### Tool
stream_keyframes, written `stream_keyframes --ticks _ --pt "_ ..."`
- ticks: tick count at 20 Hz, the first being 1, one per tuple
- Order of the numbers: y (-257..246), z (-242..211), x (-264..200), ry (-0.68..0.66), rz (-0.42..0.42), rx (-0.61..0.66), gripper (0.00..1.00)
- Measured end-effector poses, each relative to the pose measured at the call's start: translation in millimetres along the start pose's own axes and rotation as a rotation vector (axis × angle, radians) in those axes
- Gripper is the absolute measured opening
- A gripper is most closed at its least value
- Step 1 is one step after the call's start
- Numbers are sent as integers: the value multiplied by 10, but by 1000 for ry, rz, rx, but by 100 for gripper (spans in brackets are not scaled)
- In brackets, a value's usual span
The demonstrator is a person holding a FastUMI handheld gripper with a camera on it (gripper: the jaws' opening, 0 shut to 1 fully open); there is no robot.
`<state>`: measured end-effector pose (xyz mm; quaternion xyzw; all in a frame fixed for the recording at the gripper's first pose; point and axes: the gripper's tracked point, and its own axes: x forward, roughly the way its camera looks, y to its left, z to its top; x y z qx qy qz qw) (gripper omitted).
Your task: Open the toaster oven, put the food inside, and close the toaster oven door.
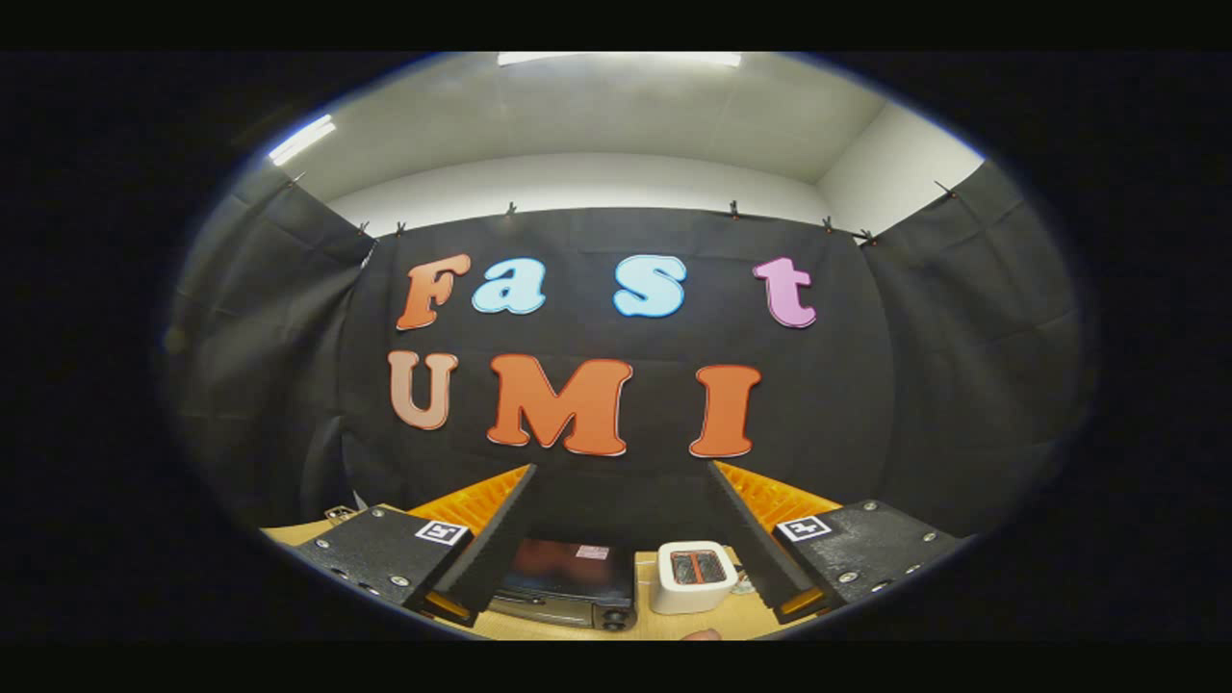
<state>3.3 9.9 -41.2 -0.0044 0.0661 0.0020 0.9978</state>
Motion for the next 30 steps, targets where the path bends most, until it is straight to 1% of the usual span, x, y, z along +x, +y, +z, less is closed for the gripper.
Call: stream_keyframes --ticks 3,9,13,16,19,22,24,27,29,30 --pt "100 -302 43 76 17 -6 100" --pt "536 -998 139 229 96 16 100" --pt "976 -1611 194 391 166 74 100" --pt "1248 -1990 247 490 188 130 100" --pt "1432 -2349 303 573 177 167 100" --pt "1570 -2573 373 607 163 150 100" --pt "1614 -2699 432 621 142 125 100" --pt "1624 -2895 442 665 92 143 100" --pt "1594 -2919 521 636 60 140 98" --pt "1608 -2934 474 631 55 123 96"
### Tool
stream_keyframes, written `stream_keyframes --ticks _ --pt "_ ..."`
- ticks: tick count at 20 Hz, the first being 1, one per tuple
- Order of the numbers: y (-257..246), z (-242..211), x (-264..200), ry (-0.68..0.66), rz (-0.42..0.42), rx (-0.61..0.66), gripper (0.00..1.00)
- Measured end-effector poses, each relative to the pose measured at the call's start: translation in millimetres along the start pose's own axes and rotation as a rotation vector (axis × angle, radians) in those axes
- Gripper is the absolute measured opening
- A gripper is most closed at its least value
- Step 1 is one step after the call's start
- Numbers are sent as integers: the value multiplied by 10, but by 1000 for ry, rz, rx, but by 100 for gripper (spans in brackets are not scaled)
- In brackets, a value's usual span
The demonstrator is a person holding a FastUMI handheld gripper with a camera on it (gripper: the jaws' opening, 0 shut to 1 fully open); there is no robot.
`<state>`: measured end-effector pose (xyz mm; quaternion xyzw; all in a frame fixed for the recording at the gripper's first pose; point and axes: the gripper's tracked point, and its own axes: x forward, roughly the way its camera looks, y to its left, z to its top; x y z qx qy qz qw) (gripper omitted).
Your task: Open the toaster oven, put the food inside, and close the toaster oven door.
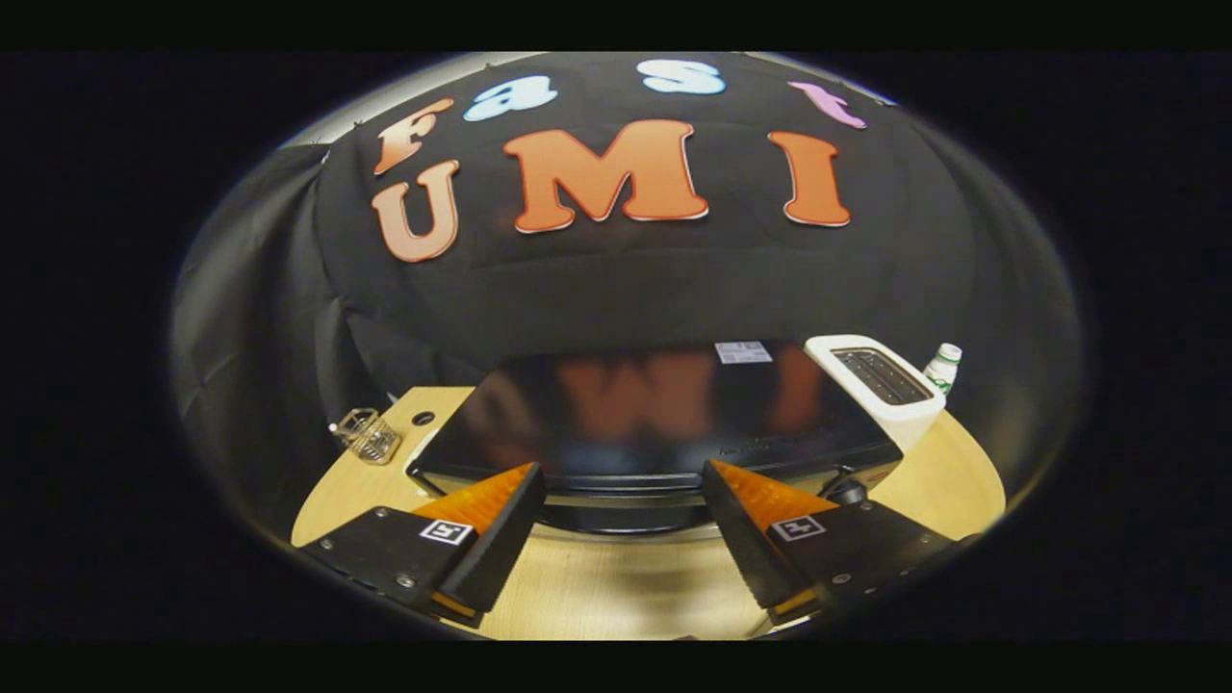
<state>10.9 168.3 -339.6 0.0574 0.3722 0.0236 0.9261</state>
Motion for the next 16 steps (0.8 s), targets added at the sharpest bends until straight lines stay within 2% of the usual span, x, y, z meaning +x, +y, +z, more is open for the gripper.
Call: stream_keyframes --ticks 2,3,7,9,12,14,16 --pt "-7 -38 -31 -39 -24 -63 96" --pt "8 -62 -79 -49 -19 -91 93" --pt "88 -328 -391 -7 6 -107 90" --pt "153 -658 -606 83 64 -92 90" --pt "135 -1225 -749 267 134 18 90" --pt "71 -1465 -746 333 140 73 89" --pt "25 -1585 -682 359 126 61 88"
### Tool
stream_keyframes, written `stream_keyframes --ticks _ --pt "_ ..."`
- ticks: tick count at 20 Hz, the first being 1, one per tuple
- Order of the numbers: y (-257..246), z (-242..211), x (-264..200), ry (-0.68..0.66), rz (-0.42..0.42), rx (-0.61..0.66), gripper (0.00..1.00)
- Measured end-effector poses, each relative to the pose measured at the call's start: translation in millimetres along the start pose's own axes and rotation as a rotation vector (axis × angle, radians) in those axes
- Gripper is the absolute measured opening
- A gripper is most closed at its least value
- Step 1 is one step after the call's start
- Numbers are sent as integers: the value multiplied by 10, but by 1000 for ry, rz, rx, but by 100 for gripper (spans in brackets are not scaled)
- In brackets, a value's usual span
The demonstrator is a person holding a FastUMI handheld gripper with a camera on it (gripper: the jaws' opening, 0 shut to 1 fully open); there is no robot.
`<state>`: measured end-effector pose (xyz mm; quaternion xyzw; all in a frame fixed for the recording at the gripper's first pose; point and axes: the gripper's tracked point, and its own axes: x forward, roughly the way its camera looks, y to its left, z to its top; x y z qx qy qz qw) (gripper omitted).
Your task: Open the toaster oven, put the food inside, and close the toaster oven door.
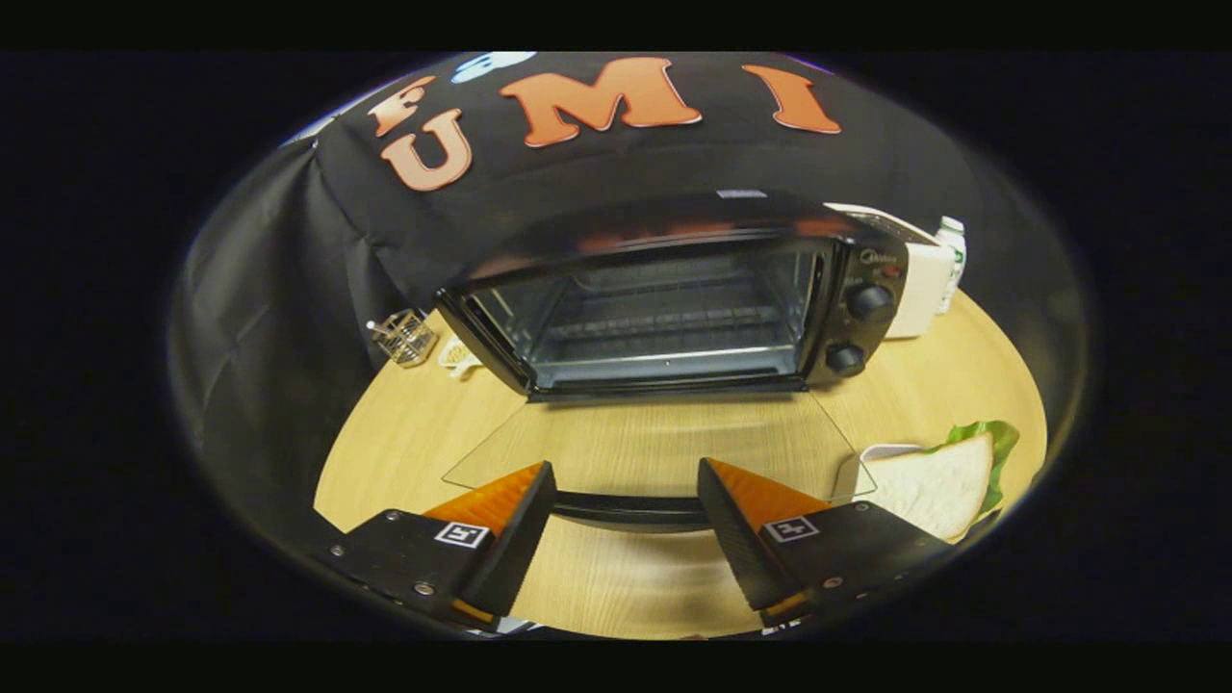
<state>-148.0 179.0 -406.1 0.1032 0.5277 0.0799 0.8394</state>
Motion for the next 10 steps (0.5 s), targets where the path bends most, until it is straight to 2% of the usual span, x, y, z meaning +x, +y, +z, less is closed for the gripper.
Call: stream_keyframes --ticks 7,10 --pt "-93 -393 282 133 -59 -41 86" --pt "-105 -371 323 118 -62 -85 85"
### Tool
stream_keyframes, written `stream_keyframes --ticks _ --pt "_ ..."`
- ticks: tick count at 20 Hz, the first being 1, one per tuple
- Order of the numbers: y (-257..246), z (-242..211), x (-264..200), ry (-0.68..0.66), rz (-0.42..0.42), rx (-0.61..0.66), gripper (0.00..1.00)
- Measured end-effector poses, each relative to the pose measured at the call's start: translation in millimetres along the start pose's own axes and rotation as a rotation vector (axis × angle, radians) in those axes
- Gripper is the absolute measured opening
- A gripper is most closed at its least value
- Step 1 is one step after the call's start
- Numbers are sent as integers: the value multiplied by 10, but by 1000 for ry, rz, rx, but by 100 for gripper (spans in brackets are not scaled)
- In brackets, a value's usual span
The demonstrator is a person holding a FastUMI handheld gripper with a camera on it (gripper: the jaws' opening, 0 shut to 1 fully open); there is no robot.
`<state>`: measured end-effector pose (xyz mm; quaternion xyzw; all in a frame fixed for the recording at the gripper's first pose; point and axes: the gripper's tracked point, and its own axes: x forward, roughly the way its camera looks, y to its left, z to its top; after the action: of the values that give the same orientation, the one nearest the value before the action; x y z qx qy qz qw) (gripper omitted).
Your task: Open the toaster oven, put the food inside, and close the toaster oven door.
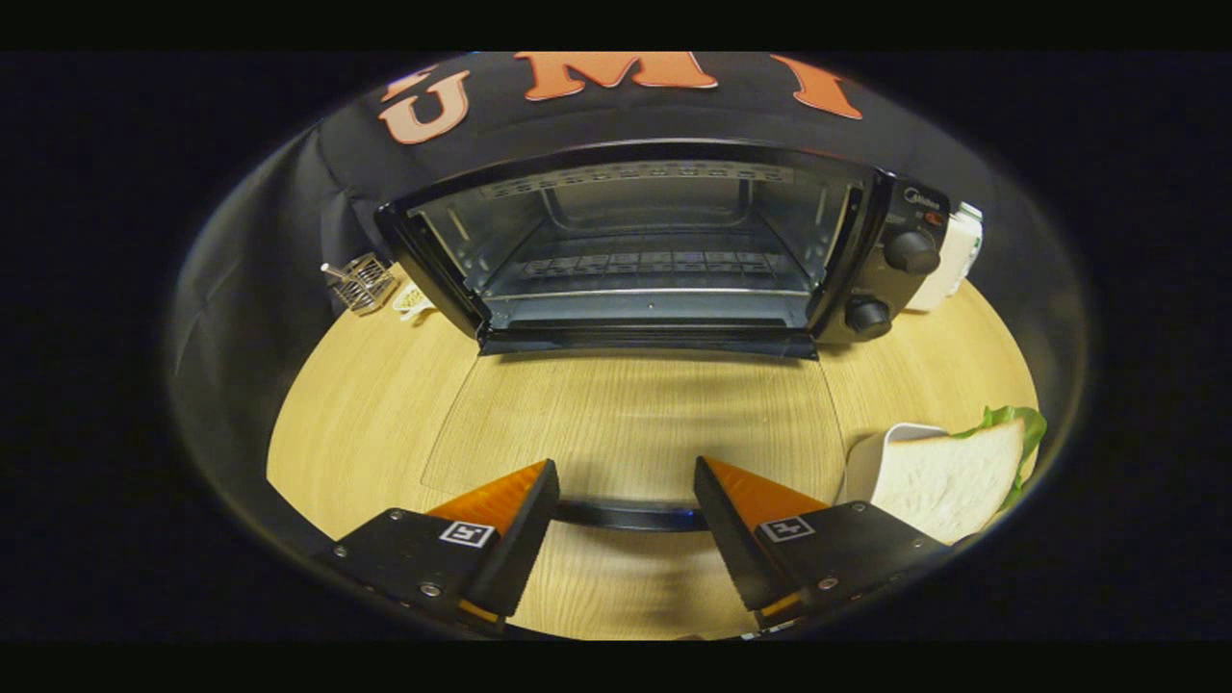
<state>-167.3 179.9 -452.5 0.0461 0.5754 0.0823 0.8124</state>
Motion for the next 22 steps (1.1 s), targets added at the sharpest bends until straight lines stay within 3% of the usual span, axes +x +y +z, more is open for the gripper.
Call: stream_keyframes --ticks 4,6,10,15,22 --pt "-10 17 -92 16 38 47 84" --pt "-82 -18 -303 36 47 7 84" --pt "-229 192 -855 -78 55 -133 84" --pt "-594 407 -1405 -156 69 -75 88" --pt "-1735 425 -1592 -172 -61 32 89"
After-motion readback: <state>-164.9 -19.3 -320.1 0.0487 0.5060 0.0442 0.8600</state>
